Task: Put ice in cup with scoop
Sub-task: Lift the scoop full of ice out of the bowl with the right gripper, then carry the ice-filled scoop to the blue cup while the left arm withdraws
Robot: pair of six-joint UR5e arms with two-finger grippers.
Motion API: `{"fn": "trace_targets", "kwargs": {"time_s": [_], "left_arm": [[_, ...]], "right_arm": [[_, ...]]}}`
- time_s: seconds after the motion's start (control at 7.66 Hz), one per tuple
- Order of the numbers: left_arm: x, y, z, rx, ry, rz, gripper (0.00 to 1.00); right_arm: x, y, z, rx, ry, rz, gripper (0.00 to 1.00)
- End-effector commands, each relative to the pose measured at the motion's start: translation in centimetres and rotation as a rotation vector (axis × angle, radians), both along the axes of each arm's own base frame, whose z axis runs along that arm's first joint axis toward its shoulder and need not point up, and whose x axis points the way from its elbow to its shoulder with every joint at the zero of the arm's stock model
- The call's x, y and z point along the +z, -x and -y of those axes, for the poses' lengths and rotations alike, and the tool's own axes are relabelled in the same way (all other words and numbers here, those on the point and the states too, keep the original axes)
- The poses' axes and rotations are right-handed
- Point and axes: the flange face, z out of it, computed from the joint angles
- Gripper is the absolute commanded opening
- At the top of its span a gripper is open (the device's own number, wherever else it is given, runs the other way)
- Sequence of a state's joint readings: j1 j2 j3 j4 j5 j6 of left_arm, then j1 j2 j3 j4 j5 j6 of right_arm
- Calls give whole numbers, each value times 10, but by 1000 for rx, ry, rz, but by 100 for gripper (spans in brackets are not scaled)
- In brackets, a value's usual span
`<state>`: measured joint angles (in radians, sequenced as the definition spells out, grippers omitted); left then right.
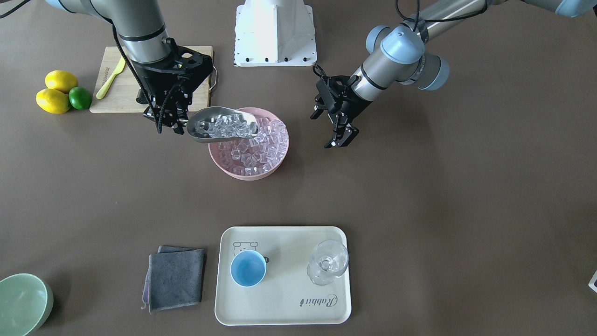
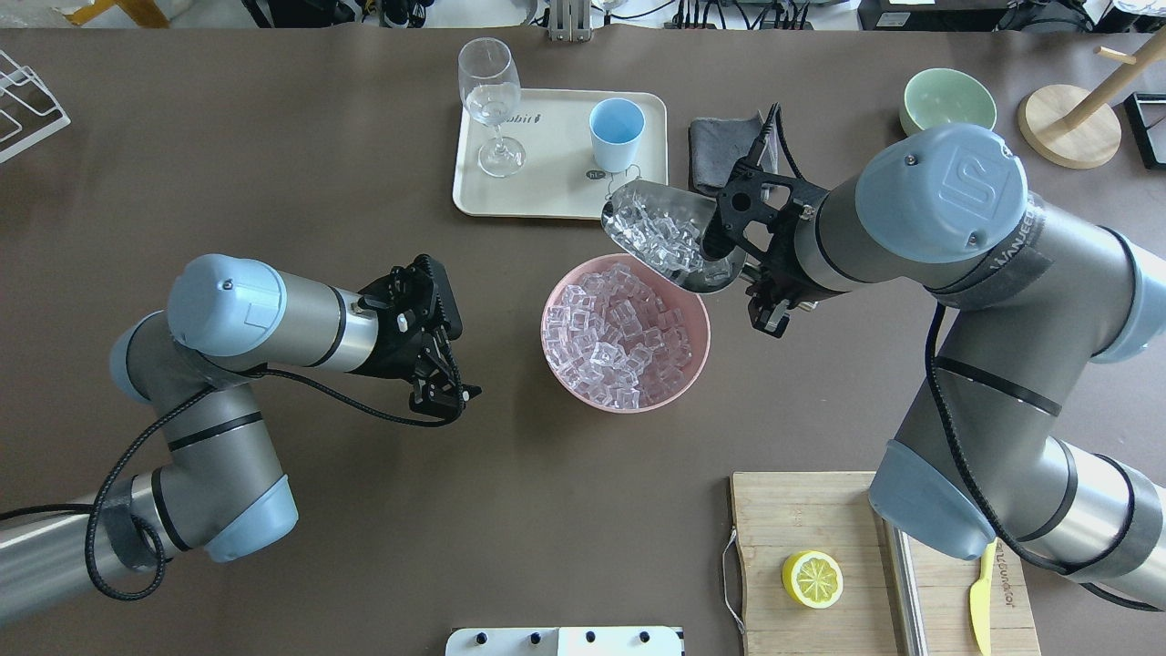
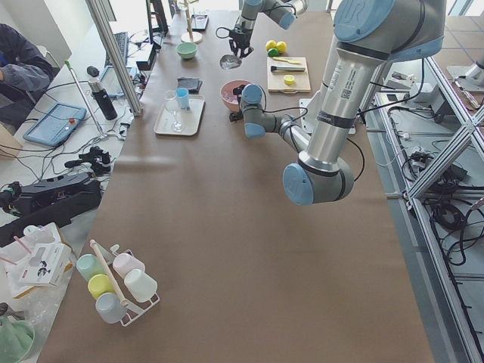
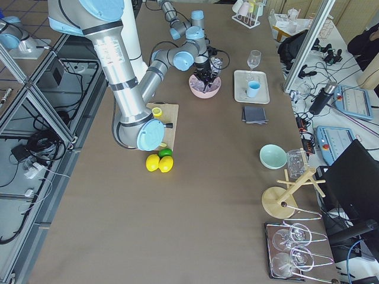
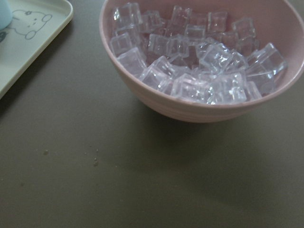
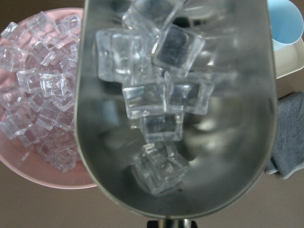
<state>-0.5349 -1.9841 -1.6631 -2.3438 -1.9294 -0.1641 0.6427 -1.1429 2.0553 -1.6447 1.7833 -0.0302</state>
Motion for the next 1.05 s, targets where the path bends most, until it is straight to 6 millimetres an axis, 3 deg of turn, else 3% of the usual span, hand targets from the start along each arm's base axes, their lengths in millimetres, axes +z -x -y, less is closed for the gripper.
{"fn": "trace_targets", "kwargs": {"time_s": [0.0, 0.13, 0.39, 0.52, 0.65, 0.91], "left_arm": [[8, 51, 3, -95, 99, 209, 98], [16, 55, 7, -145, 122, 299, 98], [32, 63, 16, -236, 143, 457, 98], [42, 69, 24, -281, 158, 533, 98], [48, 88, 41, -314, 191, 565, 98], [93, 161, 81, -341, 367, 597, 98]], "right_arm": [[1, -14, 14, 22, 12, 7, 0], [18, -19, 29, -17, 93, 10, 0], [43, -49, 66, -4, 252, -7, 0], [59, -52, 85, -3, 341, -13, 0], [65, -44, 101, -12, 418, -30, 0], [49, -26, 127, 4, 511, -104, 0]]}}
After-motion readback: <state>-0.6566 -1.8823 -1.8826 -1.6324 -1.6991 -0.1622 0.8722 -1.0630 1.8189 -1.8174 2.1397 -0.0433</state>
